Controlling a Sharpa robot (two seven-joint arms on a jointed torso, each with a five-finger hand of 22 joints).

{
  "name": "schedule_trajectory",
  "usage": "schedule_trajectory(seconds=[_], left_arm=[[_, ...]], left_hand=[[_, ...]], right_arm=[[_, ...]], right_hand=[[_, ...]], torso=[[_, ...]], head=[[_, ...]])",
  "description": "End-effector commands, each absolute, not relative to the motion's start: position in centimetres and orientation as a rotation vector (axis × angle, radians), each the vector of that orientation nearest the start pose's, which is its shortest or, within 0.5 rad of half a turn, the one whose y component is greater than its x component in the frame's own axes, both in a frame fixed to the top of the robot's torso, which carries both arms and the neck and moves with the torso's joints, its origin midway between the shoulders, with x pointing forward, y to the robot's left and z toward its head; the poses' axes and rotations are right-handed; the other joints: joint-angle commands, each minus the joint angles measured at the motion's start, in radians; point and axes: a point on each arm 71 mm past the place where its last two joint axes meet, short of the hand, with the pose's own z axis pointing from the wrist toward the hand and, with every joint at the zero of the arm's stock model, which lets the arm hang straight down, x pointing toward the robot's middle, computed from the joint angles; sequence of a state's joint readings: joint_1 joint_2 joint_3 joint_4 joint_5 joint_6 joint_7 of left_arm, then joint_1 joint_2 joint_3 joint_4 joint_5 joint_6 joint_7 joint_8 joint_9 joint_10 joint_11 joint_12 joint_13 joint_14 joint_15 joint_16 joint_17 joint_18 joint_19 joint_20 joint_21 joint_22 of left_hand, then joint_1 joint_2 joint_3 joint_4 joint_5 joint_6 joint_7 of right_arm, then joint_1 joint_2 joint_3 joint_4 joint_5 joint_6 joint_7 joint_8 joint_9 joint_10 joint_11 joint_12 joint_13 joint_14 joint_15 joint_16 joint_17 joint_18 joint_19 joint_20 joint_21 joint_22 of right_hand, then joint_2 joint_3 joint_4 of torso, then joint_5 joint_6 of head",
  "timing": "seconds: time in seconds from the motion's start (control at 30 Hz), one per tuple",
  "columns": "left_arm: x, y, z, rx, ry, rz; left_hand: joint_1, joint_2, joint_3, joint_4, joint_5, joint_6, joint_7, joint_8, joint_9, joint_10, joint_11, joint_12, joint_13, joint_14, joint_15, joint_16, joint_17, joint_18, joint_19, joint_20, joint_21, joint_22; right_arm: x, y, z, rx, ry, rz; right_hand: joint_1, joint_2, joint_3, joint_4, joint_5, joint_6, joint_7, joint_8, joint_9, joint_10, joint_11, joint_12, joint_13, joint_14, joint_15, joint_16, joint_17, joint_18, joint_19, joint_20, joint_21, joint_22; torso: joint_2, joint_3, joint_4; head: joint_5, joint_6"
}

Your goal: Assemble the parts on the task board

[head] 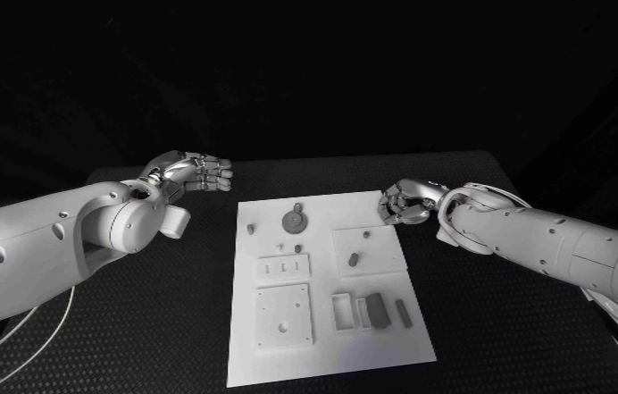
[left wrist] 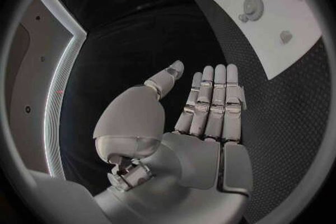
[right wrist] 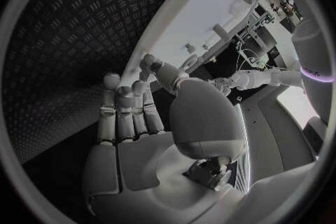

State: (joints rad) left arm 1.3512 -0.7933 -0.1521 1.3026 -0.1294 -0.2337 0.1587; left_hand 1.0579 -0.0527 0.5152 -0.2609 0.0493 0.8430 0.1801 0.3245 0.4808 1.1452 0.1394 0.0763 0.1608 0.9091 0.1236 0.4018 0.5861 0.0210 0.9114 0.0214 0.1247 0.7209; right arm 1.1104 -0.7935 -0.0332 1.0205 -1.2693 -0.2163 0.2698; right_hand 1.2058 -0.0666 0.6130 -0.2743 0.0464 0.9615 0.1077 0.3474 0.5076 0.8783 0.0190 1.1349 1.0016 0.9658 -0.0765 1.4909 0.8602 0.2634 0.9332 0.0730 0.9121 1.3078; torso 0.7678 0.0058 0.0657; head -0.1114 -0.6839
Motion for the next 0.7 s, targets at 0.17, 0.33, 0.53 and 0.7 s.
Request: schedule_trajectory(seconds=[0.17, 0.33, 0.53, 0.7], left_arm=[[53.9, 24.8, -16.5, -1.005, 1.619, -1.267], [53.9, 24.8, -16.5, -1.002, 1.623, -1.269], [53.9, 24.6, -16.4, -0.970, 1.638, -1.267], [53.8, 24.4, -16.5, -0.928, 1.659, -1.244]], left_hand=[[0.004, -0.005, 0.000, -0.004, 0.002, -0.003, 0.003, -0.005, 0.001, 0.004, 0.000, -0.004, 0.001, 0.007, 0.002, -0.006, 0.002, 0.017, 0.002, 0.005, -0.003, 0.001], [0.005, -0.004, 0.001, -0.004, 0.002, -0.001, 0.003, -0.004, 0.001, 0.005, 0.000, -0.004, 0.002, 0.008, 0.002, -0.007, 0.003, 0.017, 0.002, 0.004, -0.004, 0.002], [0.003, 0.006, 0.000, -0.001, 0.002, 0.018, -0.005, 0.006, 0.006, 0.021, -0.007, 0.002, 0.007, 0.017, -0.001, -0.008, 0.011, 0.017, 0.006, 0.003, -0.004, 0.004], [-0.006, 0.014, -0.004, 0.006, 0.002, 0.051, -0.020, 0.020, 0.012, 0.051, -0.021, 0.013, 0.017, 0.040, -0.009, 0.000, 0.025, 0.017, 0.017, -0.004, 0.000, 0.010]], right_arm=[[52.9, -32.3, -25.2, 0.051, 1.759, 0.638], [53.0, -31.7, -25.1, 0.070, 1.743, 0.640], [52.9, -30.6, -24.5, 0.100, 1.717, 0.637], [53.3, -29.0, -22.8, 0.114, 1.696, 0.631]], right_hand=[[-0.039, 0.017, -0.004, 0.006, 0.004, 0.046, 0.001, 0.032, 0.036, 0.030, -0.012, 0.014, -0.004, 0.028, -0.010, 0.016, 0.002, -0.002, 0.023, -0.014, 0.018, 0.019], [-0.045, 0.022, -0.002, -0.004, 0.004, 0.053, -0.002, 0.037, 0.044, 0.040, -0.016, 0.016, -0.006, 0.036, -0.016, 0.020, 0.003, -0.002, 0.031, -0.021, 0.024, 0.019], [-0.048, 0.024, 0.000, -0.012, 0.004, 0.058, -0.005, 0.041, 0.050, 0.048, -0.019, 0.020, -0.006, 0.043, -0.020, 0.024, 0.004, -0.002, 0.037, -0.026, 0.029, 0.019], [-0.046, 0.024, 0.003, -0.015, 0.004, 0.062, -0.007, 0.043, 0.054, 0.054, -0.022, 0.022, -0.006, 0.048, -0.023, 0.026, 0.004, -0.002, 0.041, -0.030, 0.033, 0.020]], torso=[[0.000, -0.0006, 0.0003], [0.000, -0.0006, 0.0006], [-0.001, -0.0019, -0.0003], [-0.002, -0.0027, -0.0007]], head=[[-0.002, -0.001], [-0.001, -0.001], [0.003, 0.001], [0.004, 0.007]])
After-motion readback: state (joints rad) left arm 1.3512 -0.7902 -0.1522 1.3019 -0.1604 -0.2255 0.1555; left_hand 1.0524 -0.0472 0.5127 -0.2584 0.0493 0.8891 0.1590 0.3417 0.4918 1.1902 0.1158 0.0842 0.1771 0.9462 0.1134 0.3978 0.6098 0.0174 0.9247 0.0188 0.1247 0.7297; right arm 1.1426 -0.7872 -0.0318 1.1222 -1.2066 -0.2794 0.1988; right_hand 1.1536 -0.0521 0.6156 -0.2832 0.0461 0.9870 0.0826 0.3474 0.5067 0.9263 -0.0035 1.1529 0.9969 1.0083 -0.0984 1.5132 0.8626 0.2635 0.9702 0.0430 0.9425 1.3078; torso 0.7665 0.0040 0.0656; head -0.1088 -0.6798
